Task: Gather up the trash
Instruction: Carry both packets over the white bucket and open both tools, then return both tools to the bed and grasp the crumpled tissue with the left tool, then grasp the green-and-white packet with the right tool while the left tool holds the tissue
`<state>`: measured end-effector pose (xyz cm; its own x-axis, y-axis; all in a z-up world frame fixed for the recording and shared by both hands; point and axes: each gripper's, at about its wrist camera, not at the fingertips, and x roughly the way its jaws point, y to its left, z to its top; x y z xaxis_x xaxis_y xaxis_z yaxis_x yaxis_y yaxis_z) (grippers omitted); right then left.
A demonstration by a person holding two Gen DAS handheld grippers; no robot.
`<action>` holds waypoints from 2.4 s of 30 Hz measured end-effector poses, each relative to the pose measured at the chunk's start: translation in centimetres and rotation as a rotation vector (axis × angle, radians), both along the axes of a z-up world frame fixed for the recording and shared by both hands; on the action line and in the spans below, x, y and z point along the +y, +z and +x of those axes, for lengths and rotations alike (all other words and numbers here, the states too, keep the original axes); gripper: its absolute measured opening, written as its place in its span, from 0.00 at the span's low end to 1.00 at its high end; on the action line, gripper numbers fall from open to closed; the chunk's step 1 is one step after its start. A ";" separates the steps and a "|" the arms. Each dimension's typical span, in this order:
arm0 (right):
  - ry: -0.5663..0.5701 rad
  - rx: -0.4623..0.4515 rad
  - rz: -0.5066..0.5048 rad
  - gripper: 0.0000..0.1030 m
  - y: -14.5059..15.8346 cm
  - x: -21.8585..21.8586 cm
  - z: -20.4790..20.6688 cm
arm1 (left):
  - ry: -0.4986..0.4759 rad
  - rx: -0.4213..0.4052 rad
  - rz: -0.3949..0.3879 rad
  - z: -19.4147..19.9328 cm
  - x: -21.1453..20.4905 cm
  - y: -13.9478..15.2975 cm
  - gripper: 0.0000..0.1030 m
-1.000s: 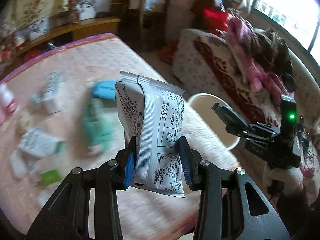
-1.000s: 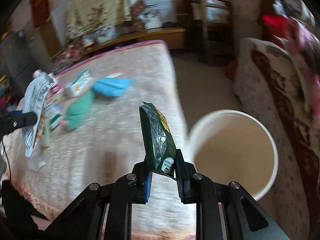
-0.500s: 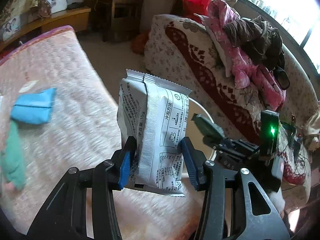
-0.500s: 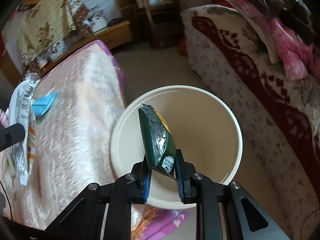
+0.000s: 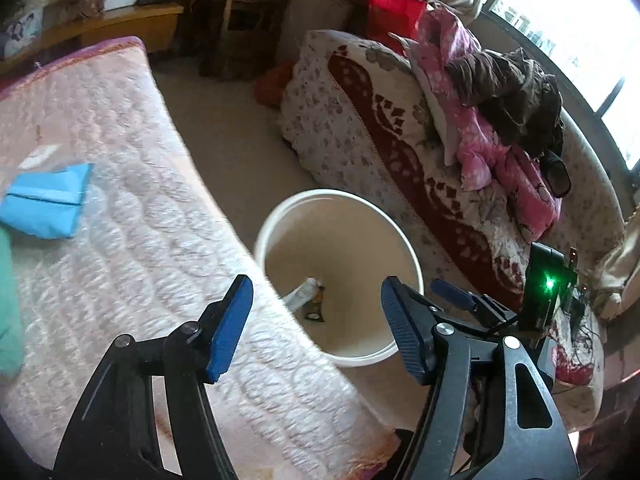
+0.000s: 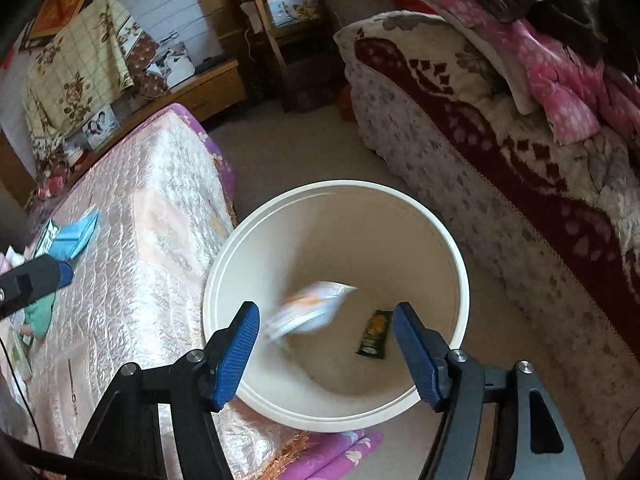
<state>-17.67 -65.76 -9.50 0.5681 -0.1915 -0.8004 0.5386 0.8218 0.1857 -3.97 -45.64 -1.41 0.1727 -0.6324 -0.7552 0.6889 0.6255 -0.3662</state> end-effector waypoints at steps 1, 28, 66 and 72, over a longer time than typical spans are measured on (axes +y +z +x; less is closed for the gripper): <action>0.006 0.001 -0.004 0.65 0.0 0.3 0.1 | 0.009 -0.009 0.004 -0.1 0.5 0.1 0.64; 0.290 -0.038 -0.090 0.73 6.6 18.3 5.2 | 0.298 -0.204 0.103 -2.0 21.0 3.7 0.63; 0.691 -0.013 0.123 0.74 3.2 40.5 16.0 | 0.550 -0.014 0.160 0.2 41.1 -3.3 0.12; 0.715 0.021 0.112 0.73 1.5 44.5 18.9 | 0.592 -0.057 0.193 0.7 43.2 -3.0 0.12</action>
<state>1.21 -21.25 -7.99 0.5080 0.3053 -0.8055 -0.1196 0.9510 0.2850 -3.32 -2.40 -4.43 0.4957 -0.2697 -0.8255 0.2199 0.9586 -0.1811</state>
